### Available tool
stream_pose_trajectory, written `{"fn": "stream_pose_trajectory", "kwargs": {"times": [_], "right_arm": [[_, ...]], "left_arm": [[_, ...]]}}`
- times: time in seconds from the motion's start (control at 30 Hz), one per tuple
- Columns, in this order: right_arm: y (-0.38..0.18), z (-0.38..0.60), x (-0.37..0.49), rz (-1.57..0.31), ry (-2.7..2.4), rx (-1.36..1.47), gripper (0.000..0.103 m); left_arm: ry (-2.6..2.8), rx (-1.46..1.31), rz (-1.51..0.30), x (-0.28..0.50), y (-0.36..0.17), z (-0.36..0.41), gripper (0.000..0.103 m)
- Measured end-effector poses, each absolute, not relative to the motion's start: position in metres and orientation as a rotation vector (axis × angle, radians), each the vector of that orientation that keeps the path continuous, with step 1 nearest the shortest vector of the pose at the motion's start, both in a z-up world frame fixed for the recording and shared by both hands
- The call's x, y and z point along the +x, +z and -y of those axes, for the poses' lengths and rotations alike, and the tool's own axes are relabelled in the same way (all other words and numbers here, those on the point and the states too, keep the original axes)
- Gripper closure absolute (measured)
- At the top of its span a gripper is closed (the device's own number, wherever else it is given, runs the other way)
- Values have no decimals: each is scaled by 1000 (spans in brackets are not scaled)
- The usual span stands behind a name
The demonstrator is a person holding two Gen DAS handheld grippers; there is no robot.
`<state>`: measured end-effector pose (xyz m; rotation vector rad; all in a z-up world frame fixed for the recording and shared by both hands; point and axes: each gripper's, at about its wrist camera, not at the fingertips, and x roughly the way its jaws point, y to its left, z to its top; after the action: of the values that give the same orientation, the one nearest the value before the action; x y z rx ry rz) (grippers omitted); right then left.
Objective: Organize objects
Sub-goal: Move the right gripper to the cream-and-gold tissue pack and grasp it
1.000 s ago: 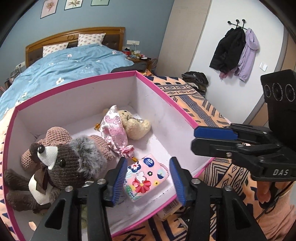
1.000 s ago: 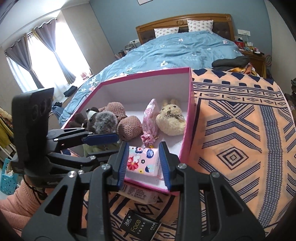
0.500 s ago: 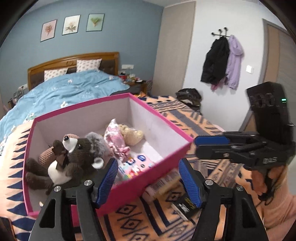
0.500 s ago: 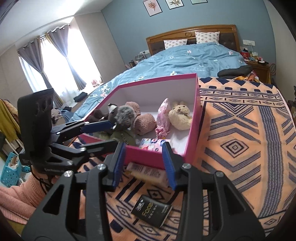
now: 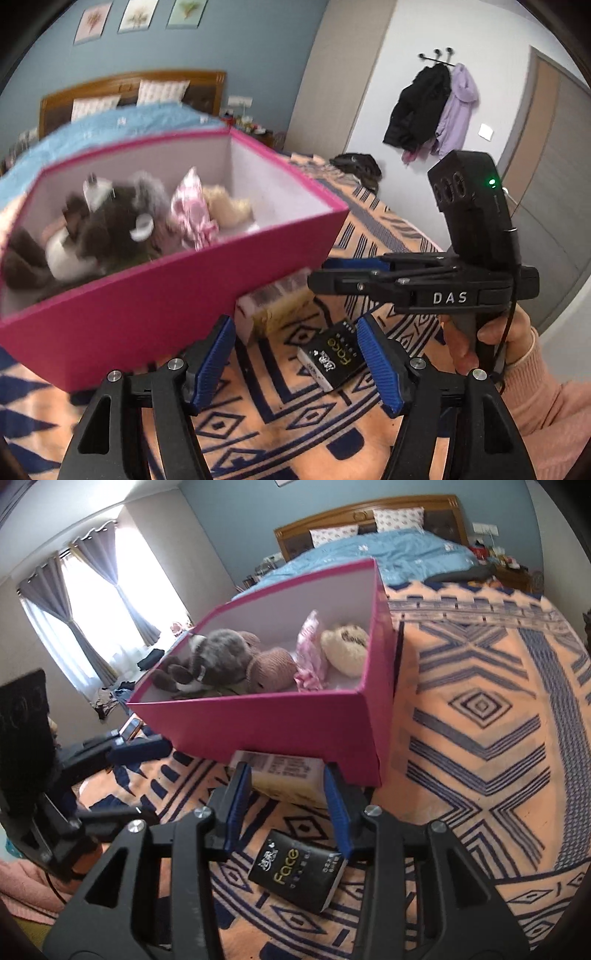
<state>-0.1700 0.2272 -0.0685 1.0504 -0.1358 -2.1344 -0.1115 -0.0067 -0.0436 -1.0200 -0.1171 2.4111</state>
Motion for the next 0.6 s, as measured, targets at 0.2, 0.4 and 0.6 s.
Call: {"fn": "stream_pose_trajectory", "kwargs": {"times": [0.2, 0.4, 0.6], "right_arm": [[-77, -220, -180, 166, -2107, 1088, 60], [-82, -212, -177, 138, -2089, 1094, 65], [-84, -215, -165, 122, -2064, 1095, 65]], "left_arm": [[2362, -1082, 194, -125, -60, 6, 34], [2346, -1100, 207, -131, -69, 0, 35], [2310, -1112, 180, -120, -72, 3, 35]]}}
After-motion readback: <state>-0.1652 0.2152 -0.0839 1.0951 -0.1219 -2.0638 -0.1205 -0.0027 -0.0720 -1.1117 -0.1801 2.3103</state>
